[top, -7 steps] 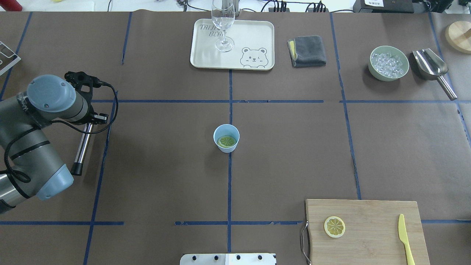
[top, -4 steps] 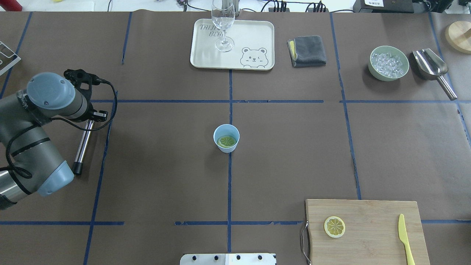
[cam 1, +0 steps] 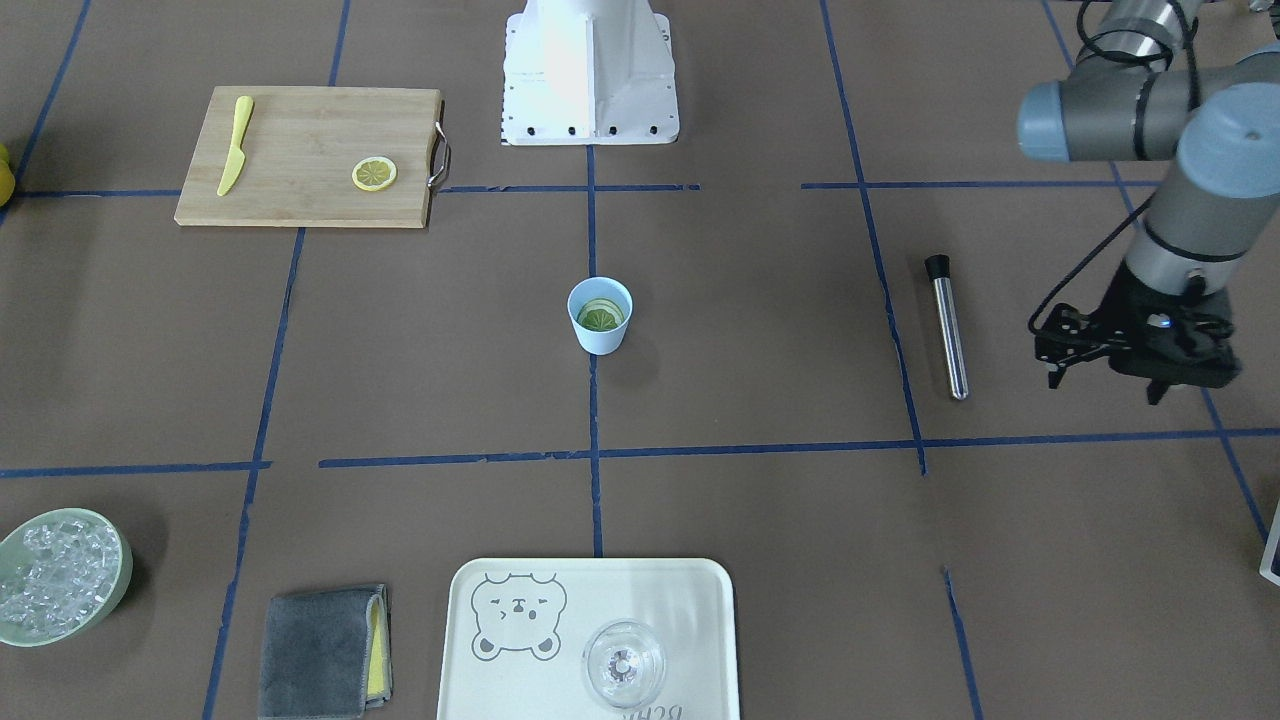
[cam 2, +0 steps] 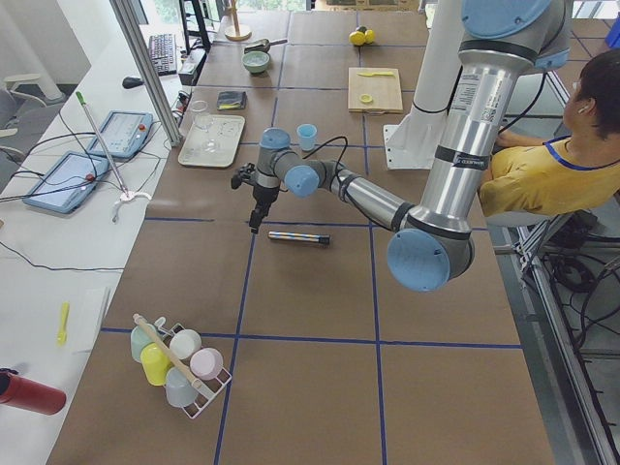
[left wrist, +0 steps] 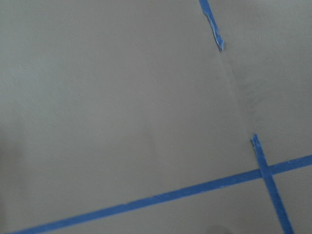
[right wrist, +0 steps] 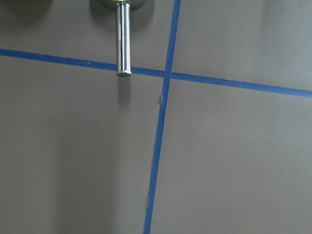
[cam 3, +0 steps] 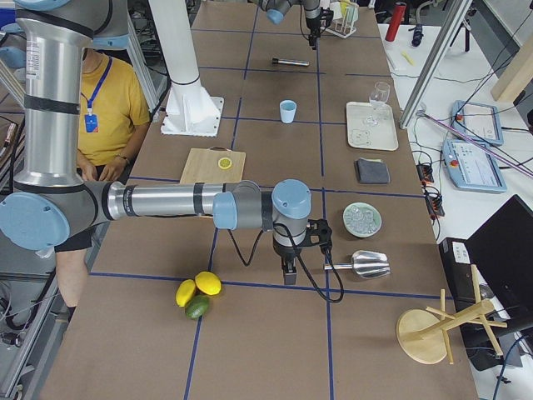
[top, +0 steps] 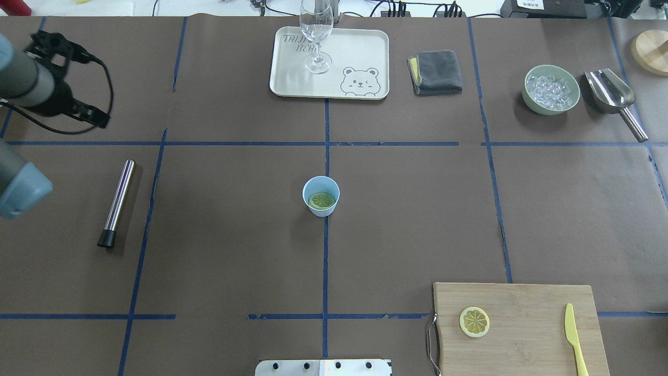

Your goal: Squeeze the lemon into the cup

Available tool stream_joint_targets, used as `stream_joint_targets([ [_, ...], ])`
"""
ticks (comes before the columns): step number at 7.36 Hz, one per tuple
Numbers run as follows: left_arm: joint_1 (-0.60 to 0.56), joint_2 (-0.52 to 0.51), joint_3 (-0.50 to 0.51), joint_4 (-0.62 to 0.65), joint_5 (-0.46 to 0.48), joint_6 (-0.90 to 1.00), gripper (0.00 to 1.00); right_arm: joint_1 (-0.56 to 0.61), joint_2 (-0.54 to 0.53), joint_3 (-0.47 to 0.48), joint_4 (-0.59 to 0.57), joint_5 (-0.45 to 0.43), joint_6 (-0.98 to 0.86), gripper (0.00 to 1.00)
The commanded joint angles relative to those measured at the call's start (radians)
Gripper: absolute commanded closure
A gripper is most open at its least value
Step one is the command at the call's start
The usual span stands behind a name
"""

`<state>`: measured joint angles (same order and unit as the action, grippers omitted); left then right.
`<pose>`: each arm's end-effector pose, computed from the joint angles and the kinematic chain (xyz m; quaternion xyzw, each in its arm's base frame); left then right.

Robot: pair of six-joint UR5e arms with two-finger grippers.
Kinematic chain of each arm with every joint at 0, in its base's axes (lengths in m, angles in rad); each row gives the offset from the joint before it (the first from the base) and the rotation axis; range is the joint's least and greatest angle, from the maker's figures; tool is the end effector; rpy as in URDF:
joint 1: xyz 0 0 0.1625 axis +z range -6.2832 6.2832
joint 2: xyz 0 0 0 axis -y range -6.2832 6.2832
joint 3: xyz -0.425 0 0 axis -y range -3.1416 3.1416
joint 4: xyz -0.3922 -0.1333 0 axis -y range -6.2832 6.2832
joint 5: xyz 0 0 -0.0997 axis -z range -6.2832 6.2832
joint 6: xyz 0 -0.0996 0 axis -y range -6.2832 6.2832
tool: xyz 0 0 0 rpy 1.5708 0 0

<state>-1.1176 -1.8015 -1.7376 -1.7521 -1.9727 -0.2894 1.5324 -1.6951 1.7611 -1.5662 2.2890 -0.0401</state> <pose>0.1746 -0.5739 0.4466 0.1912 0.2797 0.1336 0.9313 0.0507 -0.4457 0.6261 0.0333 -0.3512 -0.0491 0.9344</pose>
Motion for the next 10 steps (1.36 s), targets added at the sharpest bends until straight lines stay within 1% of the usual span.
stream_joint_targets([
  [1, -0.286, 0.071, 0.012, 0.049, -0.168, 0.324, 0.0, 0.0, 0.0, 0.0, 0.0, 0.001, 0.0, 0.0],
  [2, -0.35, 0.08, 0.016, 0.162, -0.249, 0.376, 0.0, 0.0, 0.0, 0.0, 0.0, 0.001, 0.0, 0.0],
  [3, -0.381, 0.161, 0.009, 0.211, -0.264, 0.403, 0.0, 0.0, 0.0, 0.0, 0.0, 0.001, 0.0, 0.0],
  [4, -0.41, 0.189, 0.013, 0.212, -0.264, 0.411, 0.0, 0.0, 0.0, 0.0, 0.0, 0.001, 0.0, 0.0],
  [5, -0.46, 0.262, 0.009, 0.195, -0.265, 0.45, 0.0, 0.0, 0.0, 0.001, 0.0, 0.001, 0.0, 0.0],
  [6, -0.506, 0.325, 0.007, 0.191, -0.346, 0.46, 0.0, 0.0, 0.0, 0.0, 0.0, 0.001, -0.001, 0.0],
  [7, -0.519, 0.371, 0.003, 0.163, -0.438, 0.463, 0.0, 0.0, 0.0, 0.003, 0.0, 0.003, 0.0, 0.0],
  [10, -0.516, 0.37, 0.016, 0.154, -0.431, 0.457, 0.0, 0.0, -0.001, 0.0, 0.0, 0.003, 0.0, 0.0],
])
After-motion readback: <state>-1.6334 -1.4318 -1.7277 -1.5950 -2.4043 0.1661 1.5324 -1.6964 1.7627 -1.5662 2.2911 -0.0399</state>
